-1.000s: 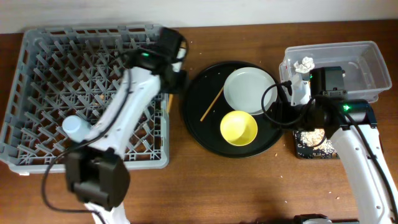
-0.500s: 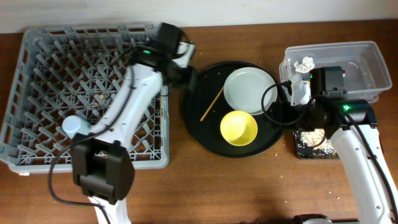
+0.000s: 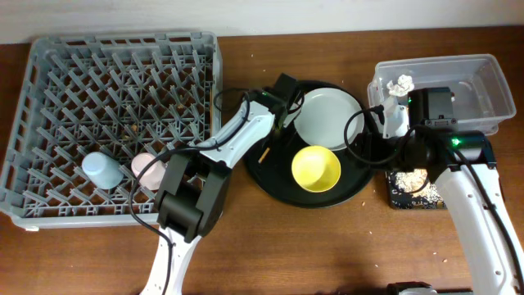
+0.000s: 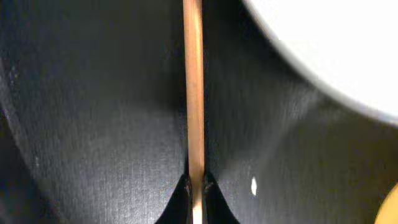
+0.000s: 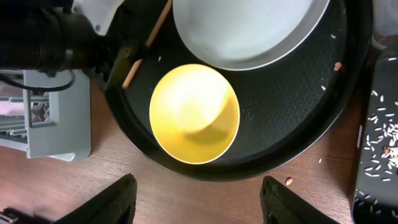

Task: Sort waste into correct bins and load items into the dishwasher rack

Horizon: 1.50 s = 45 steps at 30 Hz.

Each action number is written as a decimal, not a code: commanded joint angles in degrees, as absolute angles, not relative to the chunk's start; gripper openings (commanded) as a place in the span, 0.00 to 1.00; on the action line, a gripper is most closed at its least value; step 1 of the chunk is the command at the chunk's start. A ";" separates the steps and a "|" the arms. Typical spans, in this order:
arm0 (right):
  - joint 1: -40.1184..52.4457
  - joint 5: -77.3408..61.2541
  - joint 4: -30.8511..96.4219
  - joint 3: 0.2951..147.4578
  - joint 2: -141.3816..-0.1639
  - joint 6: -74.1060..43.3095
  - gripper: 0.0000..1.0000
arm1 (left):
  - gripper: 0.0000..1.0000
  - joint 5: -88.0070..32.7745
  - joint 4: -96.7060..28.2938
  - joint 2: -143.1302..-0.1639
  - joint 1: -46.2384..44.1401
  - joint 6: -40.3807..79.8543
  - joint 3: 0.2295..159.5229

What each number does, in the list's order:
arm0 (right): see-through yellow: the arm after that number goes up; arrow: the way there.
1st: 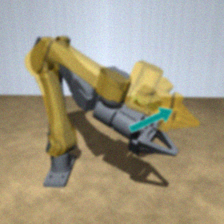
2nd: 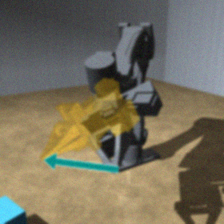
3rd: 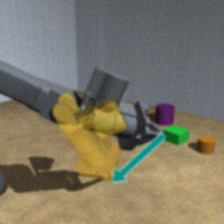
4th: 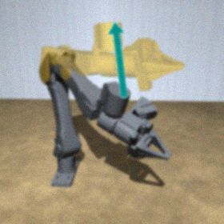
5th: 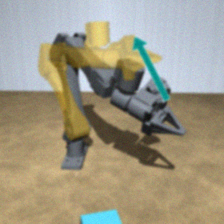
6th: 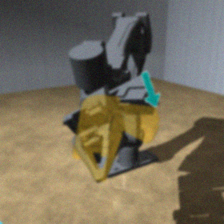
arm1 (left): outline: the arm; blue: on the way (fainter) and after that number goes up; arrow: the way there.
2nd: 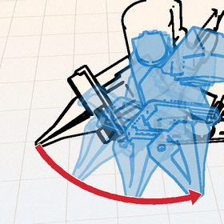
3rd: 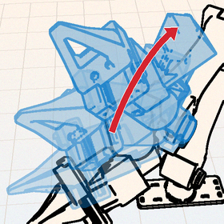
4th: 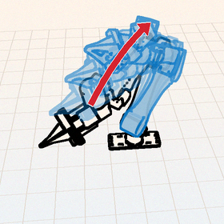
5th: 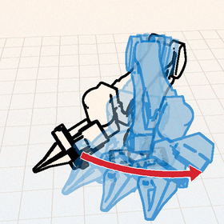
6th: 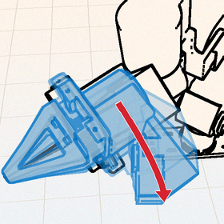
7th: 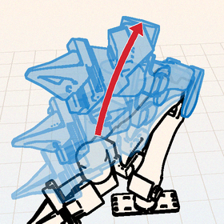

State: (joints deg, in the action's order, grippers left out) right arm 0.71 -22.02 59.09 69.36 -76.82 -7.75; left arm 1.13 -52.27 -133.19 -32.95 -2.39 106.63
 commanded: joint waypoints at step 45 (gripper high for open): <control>-11.29 -15.81 64.29 69.54 -76.64 -16.78 0.93 | 0.00 57.10 -93.82 -121.08 -12.10 32.53 126.56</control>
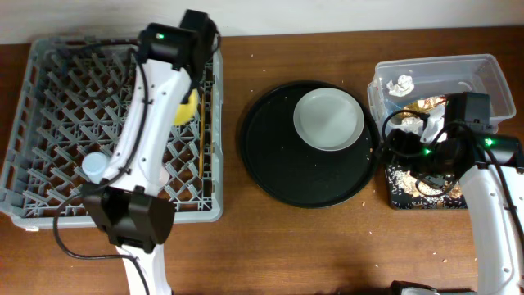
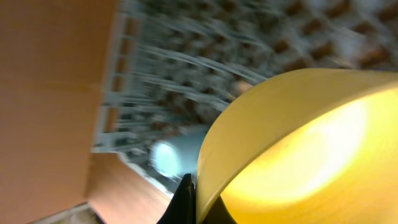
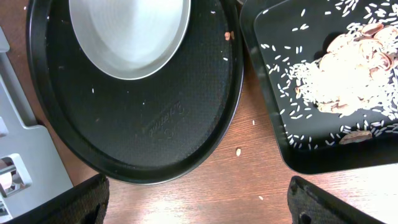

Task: Sort waste into correct bins and load items into the dishwasher rack

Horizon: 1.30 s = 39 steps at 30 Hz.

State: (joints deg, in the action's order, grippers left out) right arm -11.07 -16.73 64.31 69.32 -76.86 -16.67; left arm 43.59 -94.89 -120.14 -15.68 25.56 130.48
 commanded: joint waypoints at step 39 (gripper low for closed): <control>-11.29 -15.84 64.36 69.54 -76.64 -16.80 0.95 | 0.00 -6.35 -64.14 -116.44 9.30 7.68 103.53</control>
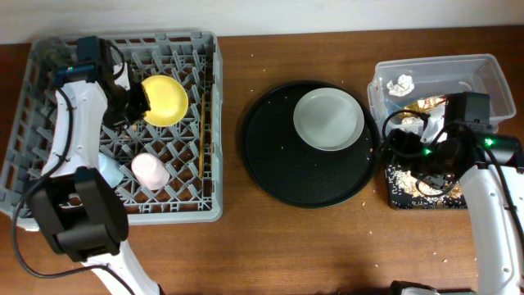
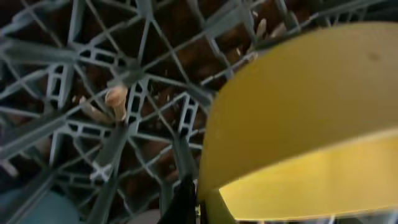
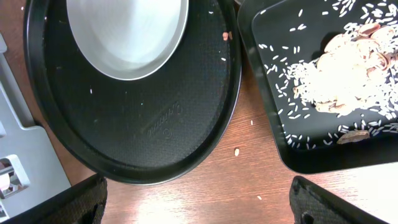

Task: Sort waste into correct bins and load items into the dishwasher rack

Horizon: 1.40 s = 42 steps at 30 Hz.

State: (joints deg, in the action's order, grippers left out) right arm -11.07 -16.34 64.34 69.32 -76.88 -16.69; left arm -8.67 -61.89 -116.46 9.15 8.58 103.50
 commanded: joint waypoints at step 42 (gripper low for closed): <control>-11.29 -15.84 64.51 69.54 -76.64 -16.80 0.95 | 0.01 40.71 -77.43 -117.03 -7.51 42.83 101.14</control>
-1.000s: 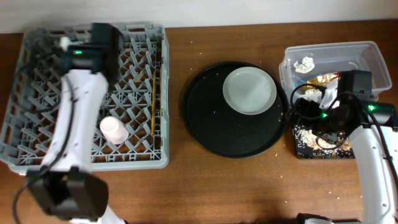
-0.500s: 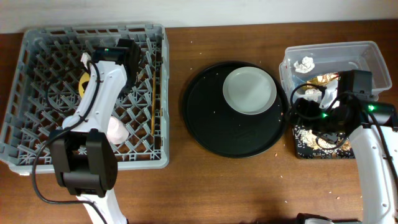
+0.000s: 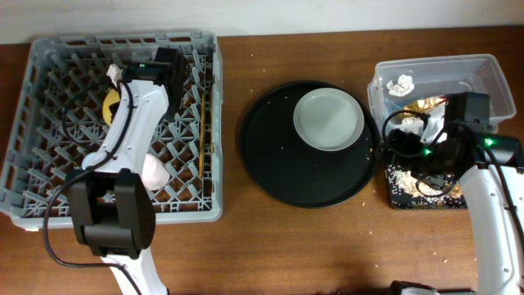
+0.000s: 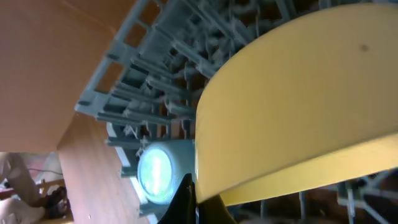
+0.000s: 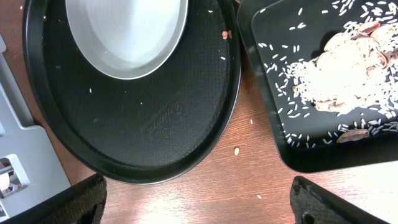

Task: Sort waste into correct bins and load items into the dishwasher rack

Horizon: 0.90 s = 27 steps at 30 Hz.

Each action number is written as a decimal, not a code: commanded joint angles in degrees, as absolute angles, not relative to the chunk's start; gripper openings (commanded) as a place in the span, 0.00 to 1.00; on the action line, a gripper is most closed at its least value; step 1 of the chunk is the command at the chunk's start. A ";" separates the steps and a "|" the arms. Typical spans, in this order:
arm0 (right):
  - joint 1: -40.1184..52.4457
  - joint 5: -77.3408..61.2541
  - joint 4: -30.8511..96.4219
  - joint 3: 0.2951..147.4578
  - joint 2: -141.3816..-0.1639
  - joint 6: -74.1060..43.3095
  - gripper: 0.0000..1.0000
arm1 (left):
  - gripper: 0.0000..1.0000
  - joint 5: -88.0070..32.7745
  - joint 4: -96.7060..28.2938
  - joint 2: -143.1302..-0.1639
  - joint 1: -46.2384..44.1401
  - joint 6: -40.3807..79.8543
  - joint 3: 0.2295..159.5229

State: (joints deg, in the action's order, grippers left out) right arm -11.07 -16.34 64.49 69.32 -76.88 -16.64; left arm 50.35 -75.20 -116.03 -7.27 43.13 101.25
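My left gripper [image 4: 196,202] is shut on the rim of the yellow bowl [image 4: 298,99], holding it tilted on edge over the tines of the grey dishwasher rack [image 3: 49,74]. In the overhead view only a sliver of the yellow bowl [image 3: 110,102] shows beside the left arm. A light blue cup [image 4: 155,174] sits in the rack below the bowl. A pale plate [image 3: 329,120] lies on the round black tray [image 3: 303,176]. My right gripper [image 5: 199,208] stands open above the wood between the tray and the black bin [image 5: 323,134] of rice.
A wooden chopstick [image 3: 203,123] and a pink cup [image 3: 154,170] lie in the rack. A clear bin [image 3: 475,78] holding crumpled paper stands at the back right, with the black bin [image 3: 405,192] in front of it. Crumbs dot the table.
The yellow bowl was dome-up over the rack's upper middle; now it is further left and on edge. The left wrist has swung to the rack's upper right. The right arm has not moved.
First my left gripper was shut on the chopstick on the black tray, with the yellow bowl beside it. Then the chopstick lay in the rack and the left gripper held the bowl over the rack's back. The bowl has stayed held, now toward the rack's left.
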 commanded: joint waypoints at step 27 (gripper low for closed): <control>-11.29 -15.81 64.29 69.54 -76.64 -16.80 0.95 | 0.00 0.99 -48.60 -139.94 -35.40 21.12 115.98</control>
